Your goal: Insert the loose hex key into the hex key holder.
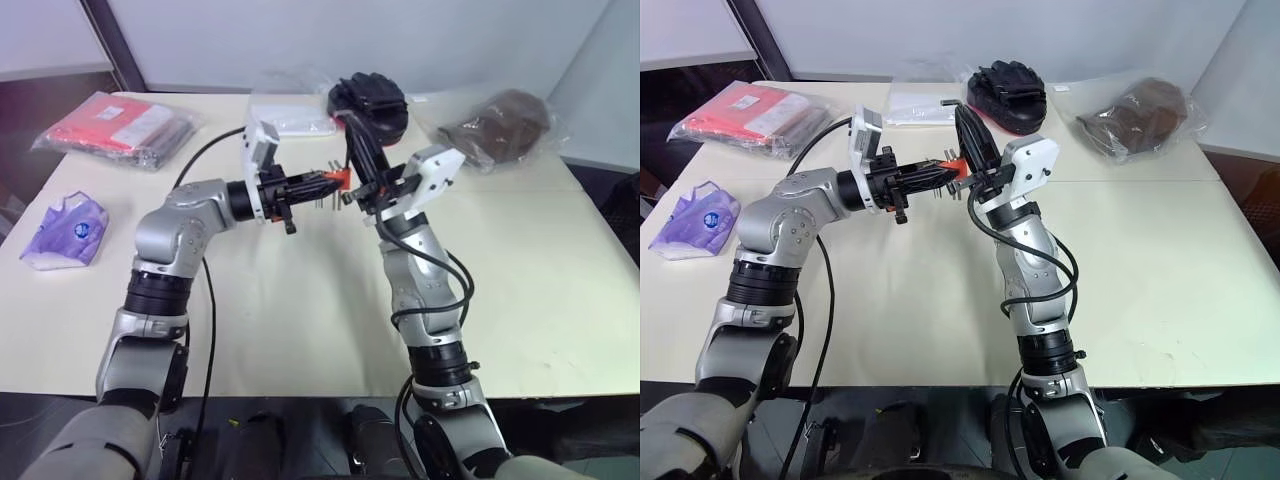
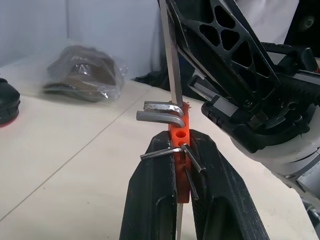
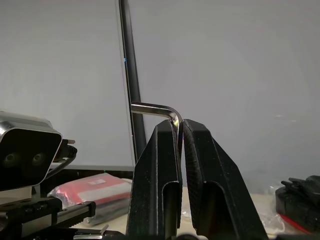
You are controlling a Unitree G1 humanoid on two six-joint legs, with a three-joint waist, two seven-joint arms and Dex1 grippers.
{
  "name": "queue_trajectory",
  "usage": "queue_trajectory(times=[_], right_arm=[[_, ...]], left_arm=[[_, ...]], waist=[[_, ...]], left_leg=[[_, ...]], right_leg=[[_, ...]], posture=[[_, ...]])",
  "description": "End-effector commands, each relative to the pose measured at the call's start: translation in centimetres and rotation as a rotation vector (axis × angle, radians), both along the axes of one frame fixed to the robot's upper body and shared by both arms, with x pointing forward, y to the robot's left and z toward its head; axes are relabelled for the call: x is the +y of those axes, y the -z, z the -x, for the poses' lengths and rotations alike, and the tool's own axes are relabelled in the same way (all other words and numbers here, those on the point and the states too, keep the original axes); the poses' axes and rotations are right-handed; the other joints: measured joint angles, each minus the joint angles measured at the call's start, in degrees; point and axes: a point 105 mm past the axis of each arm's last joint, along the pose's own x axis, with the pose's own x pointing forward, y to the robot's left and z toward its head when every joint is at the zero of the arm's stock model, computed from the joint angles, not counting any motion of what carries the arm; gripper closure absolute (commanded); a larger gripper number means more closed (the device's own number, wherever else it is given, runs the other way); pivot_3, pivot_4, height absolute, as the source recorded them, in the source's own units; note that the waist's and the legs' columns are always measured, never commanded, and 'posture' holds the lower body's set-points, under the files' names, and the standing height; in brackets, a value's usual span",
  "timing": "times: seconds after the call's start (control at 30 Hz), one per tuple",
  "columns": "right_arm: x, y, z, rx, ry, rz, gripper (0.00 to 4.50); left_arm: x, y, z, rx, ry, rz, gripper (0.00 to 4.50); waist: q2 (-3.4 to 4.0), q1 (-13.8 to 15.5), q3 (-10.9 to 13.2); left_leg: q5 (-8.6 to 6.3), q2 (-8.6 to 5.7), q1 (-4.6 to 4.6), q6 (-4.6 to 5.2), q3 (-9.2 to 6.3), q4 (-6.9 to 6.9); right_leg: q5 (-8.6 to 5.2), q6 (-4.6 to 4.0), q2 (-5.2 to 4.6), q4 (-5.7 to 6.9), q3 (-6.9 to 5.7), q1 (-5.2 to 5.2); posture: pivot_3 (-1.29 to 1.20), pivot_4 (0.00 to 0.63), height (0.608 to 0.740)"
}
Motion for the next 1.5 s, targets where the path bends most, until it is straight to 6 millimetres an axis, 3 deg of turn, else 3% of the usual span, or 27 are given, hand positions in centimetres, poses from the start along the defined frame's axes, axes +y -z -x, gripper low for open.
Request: queue_trajectory(times=[0.03, 0.1, 0.27, 0.3, 0.57, 0.73, 0.87, 1.0, 1.07, 1.3, 1.5], right_arm=[[0.1, -0.7, 0.7, -0.043, -0.006, 0.0, 3.75], [0.1, -0.7, 0.7, -0.042, -0.004, 0.001, 2.93], [0.0, -0.5, 0.6, -0.038, 0.006, 0.011, 0.19], [-0.1, -0.5, 0.6, -0.038, 0.008, 0.012, 0.01], [-1.0, -0.6, 1.6, -0.05, 0.024, 0.019, 0.01], [-3.6, -0.1, 2.5, -0.026, 0.086, 0.035, 0.01], [-5.9, 1.8, 4.0, 0.057, 0.126, 0.115, 0.01], [-9.0, 6.5, 6.5, 0.231, 0.186, 0.273, 0.01], [-9.9, 7.8, 7.4, 0.273, 0.208, 0.328, 0.01], [-11.2, 8.5, 9.0, 0.313, 0.265, 0.359, 0.01], [-11.2, 8.7, 9.0, 0.315, 0.28, 0.359, 0.01]], left_arm=[[0.0, -2.3, 0.5, -0.073, 0.02, 0.046, 4.5], [0.0, -2.3, 0.5, -0.074, 0.02, 0.046, 4.5], [0.0, -2.3, 0.5, -0.076, 0.022, 0.045, 4.5], [0.0, -2.3, 0.5, -0.077, 0.022, 0.044, 4.5], [0.0, -2.2, 0.4, -0.08, 0.019, 0.039, 4.5], [0.0, -1.4, 0.2, -0.043, 0.001, 0.042, 4.5], [-0.4, 0.6, 0.3, 0.028, 0.007, 0.026, 4.5], [-2.2, 3.4, 0.7, 0.198, 0.032, 0.054, 4.5], [-3.0, 5.3, 1.0, 0.27, 0.04, 0.03, 4.5], [-5.2, 9.0, 1.0, 0.505, 0.046, 0.046, 4.5], [-5.3, 10.4, 0.6, 0.574, 0.016, 0.026, 4.5]], waist=[[0.0, 0.0, 0.0], [0.0, 0.0, 0.0], [0.0, 0.0, 0.0], [0.0, 0.0, 0.0], [0.0, 0.0, 0.0], [0.0, 0.1, 0.0], [0.0, 0.2, 0.0], [-0.01, 0.5, 0.0], [-0.01, 0.6, 0.0], [-0.02, 0.1, 0.0], [-0.02, 0.3, 0.0]], left_leg=[[0.0, 0.0, 0.0, 0.0, 0.0, 0.0], [0.0, 0.0, 0.0, 0.0, 0.0, 0.0], [0.0, 0.0, 0.0, 0.0, 0.0, 0.0], [0.0, 0.0, 0.0, 0.0, 0.0, 0.0], [0.0, 0.0, 0.0, 0.0, 0.0, 0.0], [0.0, -0.01, -0.01, 0.0, 0.0, 0.0], [0.0, -0.02, -0.01, 0.0, 0.01, -0.01], [0.0, -0.03, -0.05, 0.01, 0.01, -0.04], [-0.01, -0.06, -0.04, 0.02, -0.03, -0.06], [-0.01, -0.05, 0.1, 0.02, 0.01, -0.06], [-0.01, -0.06, 0.05, 0.02, -0.01, -0.06]], right_leg=[[0.0, 0.0, 0.0, 0.0, 0.0, 0.0], [0.0, 0.0, 0.0, 0.0, 0.0, 0.0], [0.0, 0.0, 0.0, 0.0, 0.0, 0.0], [0.0, 0.0, 0.0, 0.0, 0.0, 0.0], [0.0, 0.0, 0.0, -0.01, 0.0, 0.0], [0.0, 0.0, 0.0, -0.02, 0.0, 0.01], [-0.01, 0.01, -0.01, -0.04, 0.01, 0.04], [-0.01, 0.01, 0.03, -0.16, 0.0, 0.07], [-0.03, 0.02, 0.03, -0.32, -0.03, 0.18], [-0.02, 0.03, 0.12, -0.51, 0.06, 0.36], [-0.02, 0.03, 0.08, -0.7, 0.02, 0.43]], posture=[[0.0, 0.15, 0.74], [0.0, 0.15, 0.74], [0.0, 0.15, 0.74], [0.0, 0.15, 0.74], [0.0, 0.15, 0.74], [0.0, 0.15, 0.74], [0.0, 0.15, 0.74], [0.0, 0.15, 0.74], [0.0, 0.15, 0.74], [0.0, 0.15, 0.74], [0.0, 0.15, 0.74]])
